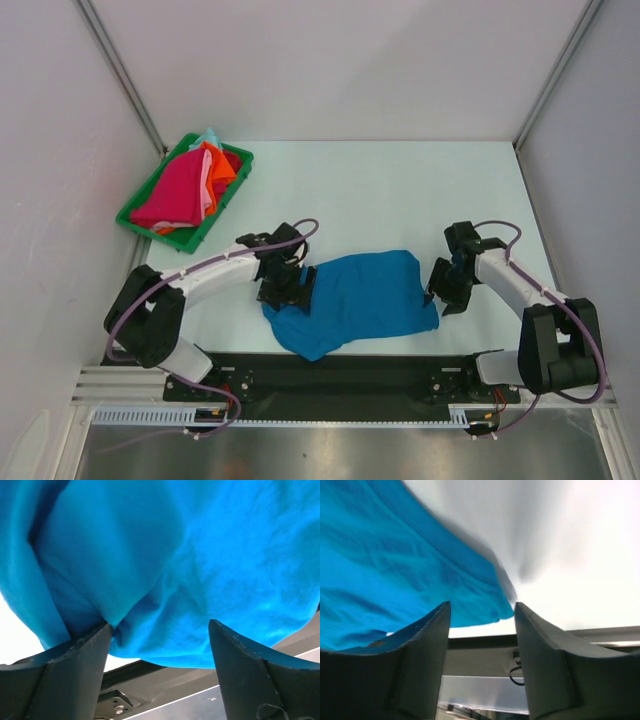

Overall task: Fold and stack the t-shirts
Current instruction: Flatten the tshirt out

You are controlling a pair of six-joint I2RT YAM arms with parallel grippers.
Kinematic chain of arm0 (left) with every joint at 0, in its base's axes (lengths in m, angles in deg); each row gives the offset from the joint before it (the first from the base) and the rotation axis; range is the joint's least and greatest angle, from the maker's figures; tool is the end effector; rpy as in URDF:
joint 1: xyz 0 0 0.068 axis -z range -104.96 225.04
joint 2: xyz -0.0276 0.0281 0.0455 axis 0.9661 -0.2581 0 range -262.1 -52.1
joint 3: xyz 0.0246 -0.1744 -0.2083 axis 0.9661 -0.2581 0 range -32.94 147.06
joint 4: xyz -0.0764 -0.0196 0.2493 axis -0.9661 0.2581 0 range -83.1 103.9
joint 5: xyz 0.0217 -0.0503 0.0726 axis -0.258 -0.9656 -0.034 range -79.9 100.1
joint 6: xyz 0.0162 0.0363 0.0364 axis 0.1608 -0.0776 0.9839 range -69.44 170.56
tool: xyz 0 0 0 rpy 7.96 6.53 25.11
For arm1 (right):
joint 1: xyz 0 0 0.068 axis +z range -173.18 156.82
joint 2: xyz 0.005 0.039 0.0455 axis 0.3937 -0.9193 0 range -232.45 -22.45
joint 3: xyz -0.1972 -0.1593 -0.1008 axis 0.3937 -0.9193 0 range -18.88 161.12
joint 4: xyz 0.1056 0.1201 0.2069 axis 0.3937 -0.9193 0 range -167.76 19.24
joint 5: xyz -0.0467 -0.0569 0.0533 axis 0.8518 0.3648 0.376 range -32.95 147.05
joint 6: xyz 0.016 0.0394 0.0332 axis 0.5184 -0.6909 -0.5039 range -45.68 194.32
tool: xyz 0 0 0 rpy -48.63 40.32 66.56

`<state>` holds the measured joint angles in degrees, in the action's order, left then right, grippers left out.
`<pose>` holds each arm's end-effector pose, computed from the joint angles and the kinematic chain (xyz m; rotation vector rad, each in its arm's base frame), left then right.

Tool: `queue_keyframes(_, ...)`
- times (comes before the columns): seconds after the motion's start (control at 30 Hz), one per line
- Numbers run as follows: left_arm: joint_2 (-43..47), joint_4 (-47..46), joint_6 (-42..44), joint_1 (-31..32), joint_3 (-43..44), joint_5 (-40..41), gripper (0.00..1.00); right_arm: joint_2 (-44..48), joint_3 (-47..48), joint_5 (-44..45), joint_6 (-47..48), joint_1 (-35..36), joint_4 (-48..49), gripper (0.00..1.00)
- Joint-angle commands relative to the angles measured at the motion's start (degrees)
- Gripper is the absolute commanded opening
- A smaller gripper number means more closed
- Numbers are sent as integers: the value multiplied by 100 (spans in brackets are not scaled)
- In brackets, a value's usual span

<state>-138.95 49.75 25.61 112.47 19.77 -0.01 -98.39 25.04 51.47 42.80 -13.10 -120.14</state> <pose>0.2079 -0.1671 0.1830 0.3575 2.9905 -0.4058 0.2079 0.0405 0.1824 0.5523 2.9773 0.2189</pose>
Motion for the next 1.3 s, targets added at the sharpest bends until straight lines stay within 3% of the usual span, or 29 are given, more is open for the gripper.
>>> queue_keyframes(0.0, 482, 55, 8, 264, 406, 306, 89, -87, -50, -47, 129, -182, 367, 53)
queue_keyframes(0.07, 860, 267, 60, 596, 590, 709, 91, -175, -77, -354, 199, -191, 517, 41)
queue_keyframes(0.17, 1143, 434, 104, 913, 863, 939, 91, -167, -94, -408, 226, -191, 605, 38)
queue_keyframes(0.2, 1248, 443, 122, 1020, 916, 993, 91, -140, -77, -443, 244, -200, 614, 27)
queue_keyframes(0.33, 1163, -65, 227, 1328, 689, 634, 82, 17, -16, -575, 314, -200, 475, 1)
queue_keyframes(0.37, 1048, -258, 219, 1346, 592, 346, 78, 96, 2, -575, 314, -191, 430, 0)
queue_keyframes(0.57, -314, -619, 289, 1820, 915, 378, 88, 607, 90, -479, 314, -209, 87, 0)
queue_keyframes(0.6, -472, -637, 298, 1855, 995, 300, 89, 598, 64, -426, 323, -235, 61, 10)
queue_keyframes(0.63, -656, -629, 298, 1925, 1074, 316, 89, 555, 47, -461, 305, -227, 69, 37)
queue_keyframes(0.67, -928, -603, 280, 1952, 1232, 343, 89, 511, -23, -496, 279, -244, 104, 50)
queue_keyframes(0.73, -1175, -637, 306, 2022, 1356, 291, 83, 352, -120, -715, 165, -244, 331, 61)
queue_keyframes(0.83, -1536, -559, 377, 2040, 1593, 333, 68, 168, -358, -839, 16, -227, 596, 62)
queue_keyframes(0.87, -1589, -506, 420, 2040, 1680, 404, 48, 107, -323, -804, 15, -218, 588, 61)
queue_keyframes(0.97, -1450, -400, 473, 2040, 1699, 668, 27, -26, -305, -594, -2, -235, 562, 59)
queue_keyframes(1.03, -1221, -348, 482, 2040, 1699, 756, 19, -96, -314, -575, 6, -235, 588, 57)
queue_keyframes(1.07, -1160, -295, 474, 2040, 1716, 852, 0, -131, -314, -575, -20, -218, 614, 55)
queue_keyframes(1.13, -984, -190, 473, 2040, 1743, 914, 0, -149, -349, -593, -29, -218, 711, 47)
queue_keyframes(1.2, -835, -128, 500, 2032, 1778, 958, 0, -175, -349, -523, -3, -218, 755, 27)
queue_keyframes(1.27, -755, 21, 526, 2040, 1839, 1150, 0, -210, -332, -409, 41, -218, 773, 18)
